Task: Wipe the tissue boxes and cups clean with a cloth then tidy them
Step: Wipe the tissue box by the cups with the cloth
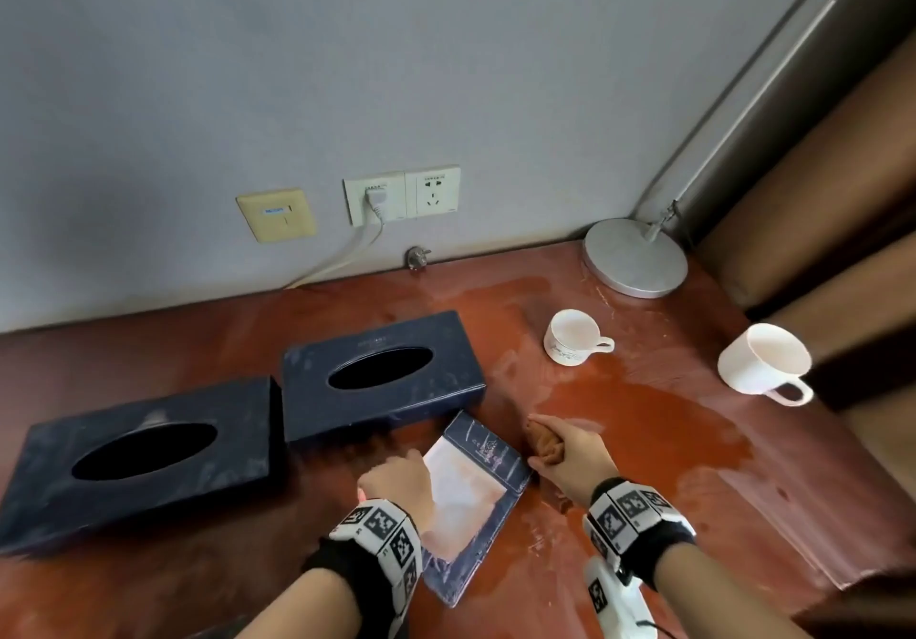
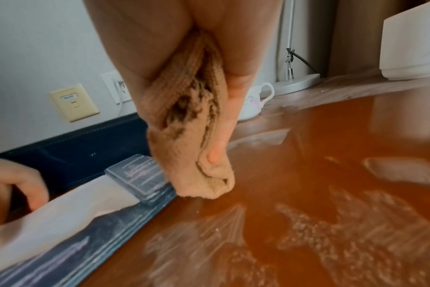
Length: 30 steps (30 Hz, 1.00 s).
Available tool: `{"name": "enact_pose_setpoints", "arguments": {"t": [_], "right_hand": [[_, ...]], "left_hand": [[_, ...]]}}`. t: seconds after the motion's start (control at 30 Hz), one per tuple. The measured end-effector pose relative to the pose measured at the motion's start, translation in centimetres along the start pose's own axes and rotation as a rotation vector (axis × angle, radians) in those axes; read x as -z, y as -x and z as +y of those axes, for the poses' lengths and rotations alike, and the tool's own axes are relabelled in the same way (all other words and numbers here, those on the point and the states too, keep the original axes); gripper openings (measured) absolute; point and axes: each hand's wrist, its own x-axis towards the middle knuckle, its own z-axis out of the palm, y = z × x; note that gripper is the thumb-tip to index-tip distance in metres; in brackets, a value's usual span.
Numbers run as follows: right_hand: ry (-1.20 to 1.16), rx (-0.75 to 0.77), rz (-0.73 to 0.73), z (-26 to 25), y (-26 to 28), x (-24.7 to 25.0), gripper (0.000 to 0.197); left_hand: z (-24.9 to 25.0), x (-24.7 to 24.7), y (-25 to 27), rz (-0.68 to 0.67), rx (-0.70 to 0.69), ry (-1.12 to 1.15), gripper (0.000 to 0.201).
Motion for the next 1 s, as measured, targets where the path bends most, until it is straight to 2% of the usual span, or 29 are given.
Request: {"name": "enact_pose_setpoints", "arguments": {"t": [0.13,0.33,0.53,0.6,0.63,0.7,0.73,0.77,0.83,0.93,1.0], "right_hand": [[-0.064,0.035,-0.041,0.5,-0.8,-0.3,0.052],[-0.081,0.112,-0.106,2.0,-2.2,1.1,0.052],[-0.077,0.163,-0.131,3.7,-4.1,3.8,0.057],[-0.12,0.164,-0.118,3.9,-4.8,4.3,0.062],[-0.117,0.182,-0.119,4.0,-5.1,4.5,0.063],[0.004,0.286,-0.114,3.5,-5.1,4.9,0.057],[0.095,0.37,-0.122,3.1,-5.0,5.0,0.052],[0.198,0.457,-0.145,2.6,-4.7,4.9,0.049],[0.386,0.599,-0.235,1.6,-4.3,4.3,0.053],[0.638,0.763,-0.351,0.3,-3.8,2.3,0.055],[0.702,0.835,-0.412,0.5,-3.9,0.6,0.056]], "left_hand": [[0.1,0.0,-0.4,-0.049,0.022,0.058,0.051],[2.6,1.0,0.3,-0.194,0.039,0.165,0.056],[6.6,0.3,1.5,-0.218,0.051,0.261,0.055],[7.9,-0.1,1.9,-0.166,0.052,0.309,0.051],[8.4,-0.1,2.2,-0.098,0.047,0.31,0.048],[9.1,0.0,2.6,0.105,-0.014,0.291,0.043],[9.3,0.0,2.5,0.186,-0.088,0.277,0.042],[9.3,0.0,2.4,0.213,-0.179,0.245,0.043],[9.1,-0.2,2.3,0.151,-0.309,0.112,0.049],[8.8,-1.5,2.2,0.037,-0.33,-0.008,0.055],[8.5,-2.7,2.5,-0.013,-0.324,-0.014,0.065]]}}
